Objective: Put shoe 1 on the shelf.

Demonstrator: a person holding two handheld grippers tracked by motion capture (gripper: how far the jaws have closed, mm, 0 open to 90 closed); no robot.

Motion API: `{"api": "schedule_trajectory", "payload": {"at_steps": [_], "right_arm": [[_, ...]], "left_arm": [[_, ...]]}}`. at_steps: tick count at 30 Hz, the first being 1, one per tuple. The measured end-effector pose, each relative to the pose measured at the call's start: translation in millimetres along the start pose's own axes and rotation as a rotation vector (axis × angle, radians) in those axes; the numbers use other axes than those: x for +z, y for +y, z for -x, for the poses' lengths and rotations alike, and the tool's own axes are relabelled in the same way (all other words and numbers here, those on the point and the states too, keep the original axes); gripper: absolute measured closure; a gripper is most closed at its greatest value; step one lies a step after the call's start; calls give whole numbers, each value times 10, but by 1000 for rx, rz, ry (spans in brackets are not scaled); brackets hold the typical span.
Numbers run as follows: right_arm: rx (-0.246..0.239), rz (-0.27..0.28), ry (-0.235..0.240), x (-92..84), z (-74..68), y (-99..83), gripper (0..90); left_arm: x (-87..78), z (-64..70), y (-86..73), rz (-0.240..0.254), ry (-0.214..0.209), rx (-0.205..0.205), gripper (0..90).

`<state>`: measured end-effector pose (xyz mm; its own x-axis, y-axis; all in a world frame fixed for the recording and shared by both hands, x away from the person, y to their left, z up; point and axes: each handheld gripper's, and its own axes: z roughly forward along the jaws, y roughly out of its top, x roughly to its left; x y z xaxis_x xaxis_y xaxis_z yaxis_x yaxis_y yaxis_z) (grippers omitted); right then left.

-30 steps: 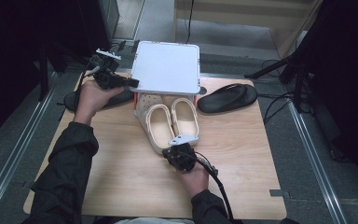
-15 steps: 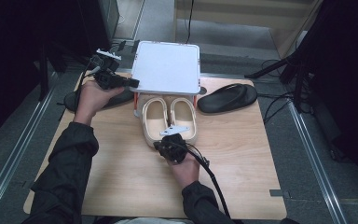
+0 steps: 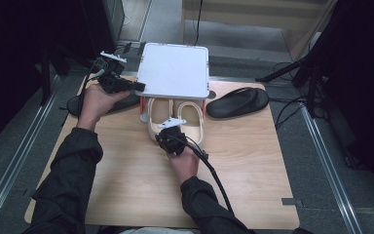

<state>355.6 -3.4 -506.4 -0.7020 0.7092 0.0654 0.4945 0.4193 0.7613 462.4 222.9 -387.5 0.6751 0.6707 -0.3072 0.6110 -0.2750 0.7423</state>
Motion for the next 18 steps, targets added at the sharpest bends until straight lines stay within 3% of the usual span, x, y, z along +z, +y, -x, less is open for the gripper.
{"api": "schedule_trajectory", "payload": {"at_steps": [2,9,18], "right_arm": [[17,8,8,63,22,36,900],[148,48,30,242,160,148,900],[200,29,-3,411,283,340,900]], "left_arm": [[-3,-6,-1,-1,-2,-2,900],[-2,-5,-2,1,-1,-2,900],[-5,-10,-4,2,-3,-5,900]]}}
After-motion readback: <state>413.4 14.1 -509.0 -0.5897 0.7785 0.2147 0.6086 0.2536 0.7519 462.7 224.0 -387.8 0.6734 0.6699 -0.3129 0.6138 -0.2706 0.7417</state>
